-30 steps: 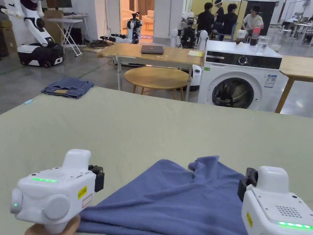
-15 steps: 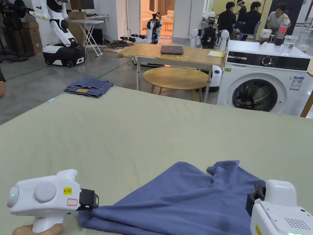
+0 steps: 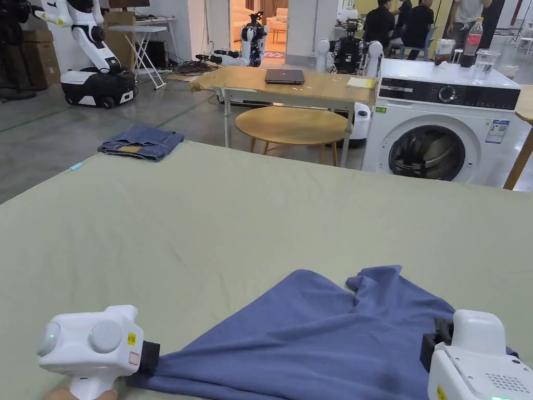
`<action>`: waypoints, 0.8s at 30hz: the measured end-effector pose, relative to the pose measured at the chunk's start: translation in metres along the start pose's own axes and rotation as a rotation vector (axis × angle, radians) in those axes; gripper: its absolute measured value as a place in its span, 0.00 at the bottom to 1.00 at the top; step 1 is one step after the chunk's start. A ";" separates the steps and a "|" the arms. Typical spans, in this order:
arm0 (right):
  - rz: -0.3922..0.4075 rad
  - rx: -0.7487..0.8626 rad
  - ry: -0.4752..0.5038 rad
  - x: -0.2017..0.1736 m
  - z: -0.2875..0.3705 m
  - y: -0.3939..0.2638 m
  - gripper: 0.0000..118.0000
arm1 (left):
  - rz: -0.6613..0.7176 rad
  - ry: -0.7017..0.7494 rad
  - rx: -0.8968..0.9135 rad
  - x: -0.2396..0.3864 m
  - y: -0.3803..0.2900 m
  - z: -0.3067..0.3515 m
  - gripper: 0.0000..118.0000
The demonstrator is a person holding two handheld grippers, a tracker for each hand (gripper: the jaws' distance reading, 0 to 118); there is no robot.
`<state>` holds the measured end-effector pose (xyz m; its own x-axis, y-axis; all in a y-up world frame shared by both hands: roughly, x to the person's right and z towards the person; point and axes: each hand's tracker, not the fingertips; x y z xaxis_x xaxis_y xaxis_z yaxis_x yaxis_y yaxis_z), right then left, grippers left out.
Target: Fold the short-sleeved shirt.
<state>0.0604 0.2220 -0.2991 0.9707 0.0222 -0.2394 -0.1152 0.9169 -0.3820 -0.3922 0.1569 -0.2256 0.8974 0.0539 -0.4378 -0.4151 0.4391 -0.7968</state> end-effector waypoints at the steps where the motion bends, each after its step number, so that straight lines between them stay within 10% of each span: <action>1: -0.001 -0.004 0.000 0.000 0.000 0.000 0.00 | -0.025 -0.003 0.008 0.001 0.000 -0.002 0.18; 3: -0.006 -0.009 0.003 0.001 -0.002 -0.002 0.00 | -0.060 -0.015 0.008 0.006 0.000 -0.001 0.01; 18: 0.021 -0.275 0.083 0.082 -0.117 0.054 0.00 | -0.006 -0.105 0.059 -0.007 -0.012 0.004 0.01; 21: 0.109 -0.383 0.054 0.095 -0.176 0.066 0.47 | 0.003 -0.116 0.068 -0.009 -0.013 0.005 0.01; 24: 0.156 -0.465 0.073 0.105 -0.224 0.070 0.52 | 0.016 -0.122 0.072 -0.010 -0.014 0.004 0.01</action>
<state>0.1066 0.1991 -0.5512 0.9191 0.1015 -0.3807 -0.3557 0.6293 -0.6909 -0.3946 0.1542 -0.2085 0.9043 0.1682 -0.3924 -0.4213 0.5002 -0.7565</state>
